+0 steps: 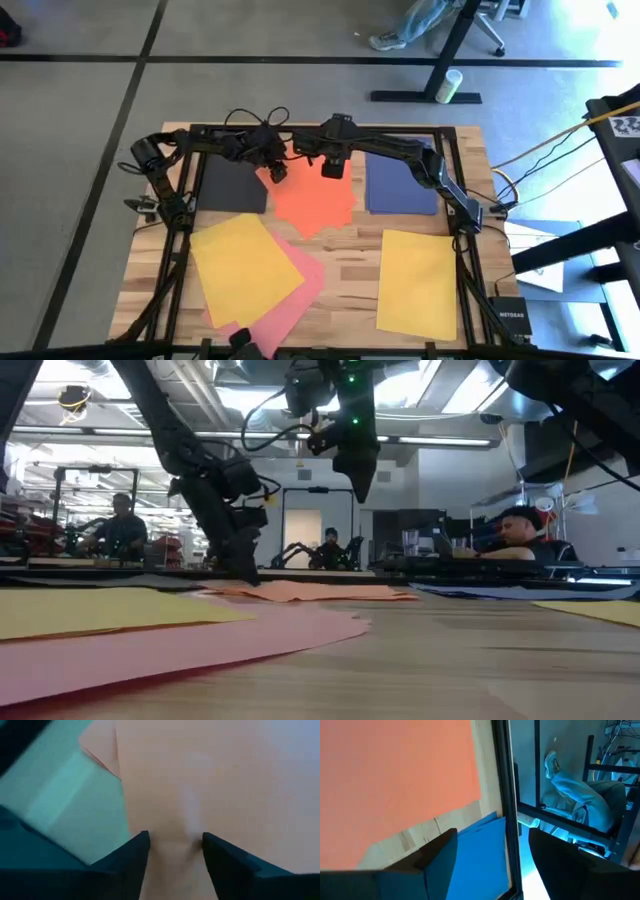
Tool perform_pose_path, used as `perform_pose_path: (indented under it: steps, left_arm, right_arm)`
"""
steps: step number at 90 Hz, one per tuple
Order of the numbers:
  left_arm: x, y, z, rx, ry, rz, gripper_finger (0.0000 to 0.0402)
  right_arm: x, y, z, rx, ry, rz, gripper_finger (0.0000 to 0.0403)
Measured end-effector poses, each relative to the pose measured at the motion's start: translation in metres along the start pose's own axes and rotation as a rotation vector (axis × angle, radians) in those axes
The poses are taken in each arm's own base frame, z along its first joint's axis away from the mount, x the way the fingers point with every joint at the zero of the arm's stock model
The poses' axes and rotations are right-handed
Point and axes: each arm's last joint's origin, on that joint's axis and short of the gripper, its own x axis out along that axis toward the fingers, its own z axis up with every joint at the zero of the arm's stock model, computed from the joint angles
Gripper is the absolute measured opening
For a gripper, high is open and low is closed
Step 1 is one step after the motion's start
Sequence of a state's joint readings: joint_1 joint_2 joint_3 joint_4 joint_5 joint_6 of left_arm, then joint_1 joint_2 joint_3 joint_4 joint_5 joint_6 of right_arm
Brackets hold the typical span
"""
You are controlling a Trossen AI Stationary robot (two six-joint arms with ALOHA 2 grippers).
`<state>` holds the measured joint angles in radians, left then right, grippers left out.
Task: Organize paper
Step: Stack the orange paper on top of the other orange paper
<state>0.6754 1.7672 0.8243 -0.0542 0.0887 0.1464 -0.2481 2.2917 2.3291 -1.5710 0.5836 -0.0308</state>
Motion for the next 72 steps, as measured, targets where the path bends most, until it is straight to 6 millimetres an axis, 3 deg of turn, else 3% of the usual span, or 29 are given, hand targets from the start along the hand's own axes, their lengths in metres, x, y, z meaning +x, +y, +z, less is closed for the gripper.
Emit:
perform_pose_path:
  steps: [26,38,50,72]
  left_arm:
    - [-0.003,-0.001,0.001,0.036,-0.002,-0.004,0.0010]
    - [-0.017,-0.003,0.005,0.062,-0.022,0.010,0.0006]
    - [-0.044,-0.010,0.019,0.179,-0.123,0.020,0.0001]
    - [-0.080,-0.017,0.036,0.506,-0.215,0.056,0.0001]
  right_arm:
    - [0.000,0.000,0.000,0.007,0.000,0.000,0.0236]
    - [0.000,0.000,0.000,0.009,0.000,0.000,0.0236]
    - [0.000,0.000,0.000,0.009,0.000,0.000,0.0236]
    - [-0.004,0.009,0.000,0.069,-0.008,0.092,0.0236]
